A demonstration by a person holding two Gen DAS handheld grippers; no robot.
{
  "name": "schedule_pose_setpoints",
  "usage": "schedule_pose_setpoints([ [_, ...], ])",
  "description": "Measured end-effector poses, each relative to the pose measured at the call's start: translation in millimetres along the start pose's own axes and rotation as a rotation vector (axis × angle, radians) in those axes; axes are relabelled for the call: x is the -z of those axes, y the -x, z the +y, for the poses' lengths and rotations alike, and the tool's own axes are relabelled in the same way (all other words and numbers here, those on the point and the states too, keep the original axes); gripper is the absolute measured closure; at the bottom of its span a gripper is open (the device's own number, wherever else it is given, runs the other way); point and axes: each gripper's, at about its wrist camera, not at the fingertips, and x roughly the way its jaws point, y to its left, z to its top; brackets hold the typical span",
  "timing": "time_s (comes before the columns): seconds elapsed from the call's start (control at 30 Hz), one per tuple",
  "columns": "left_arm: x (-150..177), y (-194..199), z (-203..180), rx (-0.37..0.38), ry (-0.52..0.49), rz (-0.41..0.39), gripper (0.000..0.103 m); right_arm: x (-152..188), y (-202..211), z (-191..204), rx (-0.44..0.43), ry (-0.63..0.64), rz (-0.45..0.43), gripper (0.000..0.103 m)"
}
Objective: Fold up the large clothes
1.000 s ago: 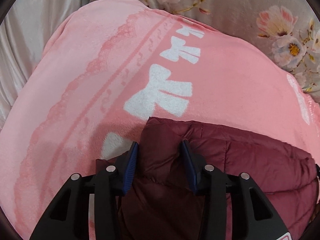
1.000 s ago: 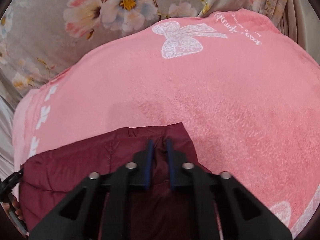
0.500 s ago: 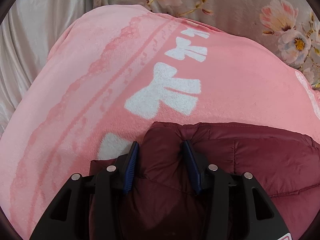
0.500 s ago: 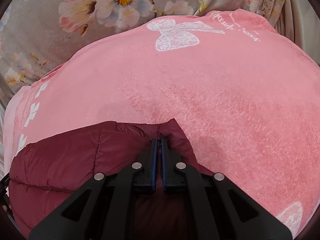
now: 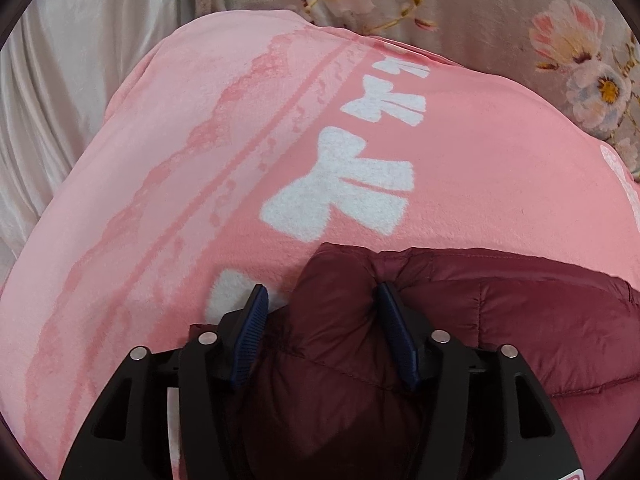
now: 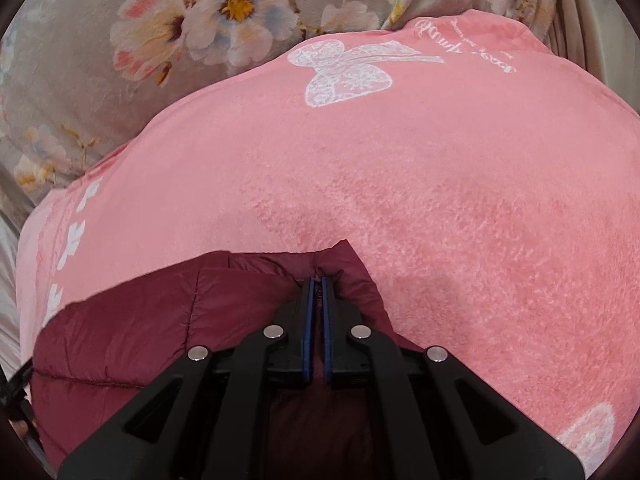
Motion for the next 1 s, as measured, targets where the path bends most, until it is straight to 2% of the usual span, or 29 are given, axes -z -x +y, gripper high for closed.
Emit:
schedule_pose_setpoints([
  [0.07, -1.1, 7.3, 5.4, -0.025, 0.015, -0.003, 0.045, -3.7, 23.3, -9.0, 0.050, -0.045, -0.084, 0.095],
  [0.1, -1.9, 16.3, 7.0, -0.064, 0.003, -0.015, 0.045, -5.3, 39.5, -12.7, 0.079, -0.058, -0.131, 0.094],
  [0.13, -2.6, 27.1, 7.0, -0.097, -0.011, -0.030, 0.045, -6.2, 55.9, -14.1, 0.078, -0.062, -0.168, 0.094],
  [0.2, -4.6, 54.0, 2.6, -0.131, -0.025, -0.081, 0.047, -7.5, 76.7, -5.7, 0.037, -0.026, -0.183, 0.094],
  [0.27, -7.6, 85.6, -11.8, -0.087, -0.043, -0.134, 0.047, -2.8, 92.5, 23.3, -0.018, 0.082, -0.165, 0.094],
  [0.3, -7.9, 104.5, -27.2, -0.033, -0.069, -0.165, 0.047, 2.2, 96.5, 38.7, -0.041, 0.130, -0.156, 0.094],
  [0.37, -3.5, 131.5, -57.7, 0.026, -0.131, -0.206, 0.047, 18.5, 99.9, 80.7, -0.103, 0.260, -0.118, 0.094],
  [0.43, 6.0, 147.2, -95.5, 0.079, -0.217, -0.215, 0.047, 37.3, 95.5, 112.0, -0.147, 0.341, -0.080, 0.094],
  [0.5, 17.4, 146.3, -124.2, 0.110, -0.269, -0.199, 0.045, 55.5, 87.5, 136.3, -0.188, 0.402, -0.042, 0.093],
  [0.57, 27.3, 132.9, -142.7, 0.103, -0.289, -0.170, 0.045, 70.9, 73.9, 153.1, -0.178, 0.455, -0.022, 0.091],
  [0.73, 46.3, 85.6, -157.7, 0.101, -0.279, -0.053, 0.045, 89.8, 42.4, 156.0, -0.153, 0.467, 0.031, 0.091],
  [1.0, 61.1, 68.5, -161.0, 0.071, -0.278, -0.079, 0.038, 101.8, 23.3, 148.7, -0.151, 0.444, 0.045, 0.091],
])
